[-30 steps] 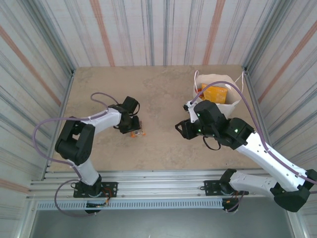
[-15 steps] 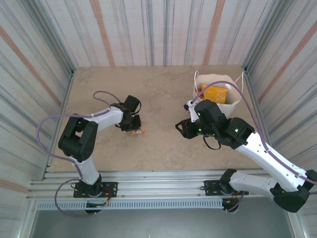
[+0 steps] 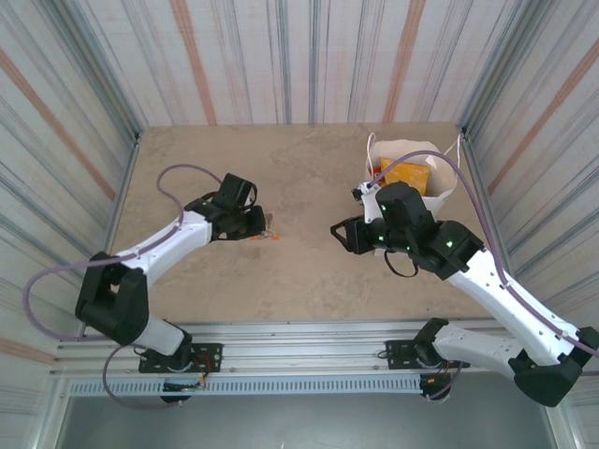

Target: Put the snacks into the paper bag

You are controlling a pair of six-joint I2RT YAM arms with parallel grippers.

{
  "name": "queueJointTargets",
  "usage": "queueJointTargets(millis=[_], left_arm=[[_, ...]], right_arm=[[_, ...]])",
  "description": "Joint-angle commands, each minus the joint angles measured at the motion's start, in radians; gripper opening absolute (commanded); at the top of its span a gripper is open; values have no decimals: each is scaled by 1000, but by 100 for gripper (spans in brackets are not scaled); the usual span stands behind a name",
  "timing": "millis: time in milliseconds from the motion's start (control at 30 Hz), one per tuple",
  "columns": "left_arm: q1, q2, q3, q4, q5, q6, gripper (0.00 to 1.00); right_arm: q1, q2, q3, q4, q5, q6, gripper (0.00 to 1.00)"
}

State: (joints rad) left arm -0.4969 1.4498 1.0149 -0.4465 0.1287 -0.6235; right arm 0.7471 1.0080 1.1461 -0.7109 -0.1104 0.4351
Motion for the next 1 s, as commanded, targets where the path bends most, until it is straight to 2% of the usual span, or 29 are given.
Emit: queueJointTargets(millis=[0, 333, 567, 800, 900, 967], left_arm=[[-4, -84, -37, 97, 96, 24, 0], [-20, -258, -118, 436, 347, 37, 0], [-87, -264, -60, 500, 389, 56, 0], [-132, -243, -50, 577, 399, 35, 1], [-144, -230, -43, 607, 407, 25, 1], [-153, -219, -31, 602, 407, 30, 2]], right_arm=[[-15, 6, -13, 39, -66, 30, 50], [-52, 106, 22, 117, -204, 84, 51], [-68, 191, 65, 190, -278, 123, 52], [-79, 216, 65, 258, -297, 145, 52], [-83, 217, 61, 270, -294, 149, 46], [-89, 212, 61, 271, -287, 149, 36]])
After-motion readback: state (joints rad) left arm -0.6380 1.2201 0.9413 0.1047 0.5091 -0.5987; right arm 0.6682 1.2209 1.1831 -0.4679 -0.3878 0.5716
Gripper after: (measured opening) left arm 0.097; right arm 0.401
